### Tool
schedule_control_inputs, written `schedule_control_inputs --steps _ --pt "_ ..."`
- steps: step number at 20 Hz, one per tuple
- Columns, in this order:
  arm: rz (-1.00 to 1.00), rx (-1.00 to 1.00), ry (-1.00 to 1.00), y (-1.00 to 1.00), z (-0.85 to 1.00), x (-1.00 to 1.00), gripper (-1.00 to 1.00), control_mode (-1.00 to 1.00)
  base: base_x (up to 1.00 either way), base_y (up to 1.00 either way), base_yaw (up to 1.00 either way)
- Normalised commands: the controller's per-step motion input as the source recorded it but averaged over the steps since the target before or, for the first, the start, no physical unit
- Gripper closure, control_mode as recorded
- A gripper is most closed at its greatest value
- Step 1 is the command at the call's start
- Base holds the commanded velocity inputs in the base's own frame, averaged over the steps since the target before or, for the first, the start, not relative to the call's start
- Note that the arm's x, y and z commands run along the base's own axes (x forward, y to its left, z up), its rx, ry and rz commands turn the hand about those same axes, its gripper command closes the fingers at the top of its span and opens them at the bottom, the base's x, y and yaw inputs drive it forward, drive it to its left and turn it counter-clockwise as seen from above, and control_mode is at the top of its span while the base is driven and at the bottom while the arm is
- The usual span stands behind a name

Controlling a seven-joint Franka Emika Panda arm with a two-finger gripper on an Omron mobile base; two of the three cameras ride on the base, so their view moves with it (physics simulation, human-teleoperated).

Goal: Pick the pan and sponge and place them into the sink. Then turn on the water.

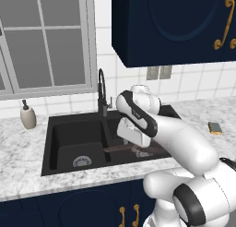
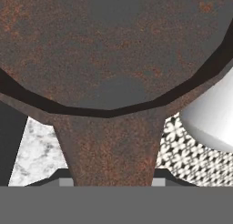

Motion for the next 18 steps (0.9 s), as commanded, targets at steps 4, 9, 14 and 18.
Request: schedule_control_inputs --steps 4,9,14,18 --pt "0.0 -0.07 0.0 -0.75 0.0 0.03 1.0 -1.0 0.0 0.0 0.0" --pt "0.0 -0.01 0.01 -0.67 0.0 0.45 1.0 -1.0 0.0 0.0 0.0" --pt "0.0 0.0 0.01 -0.53 0.0 0.37 1.0 -1.0 0.0 0.0 0.0" --pt "0.06 0.0 0.02 -0.41 0.0 0.34 1.0 -1.0 0.0 0.0 0.0"
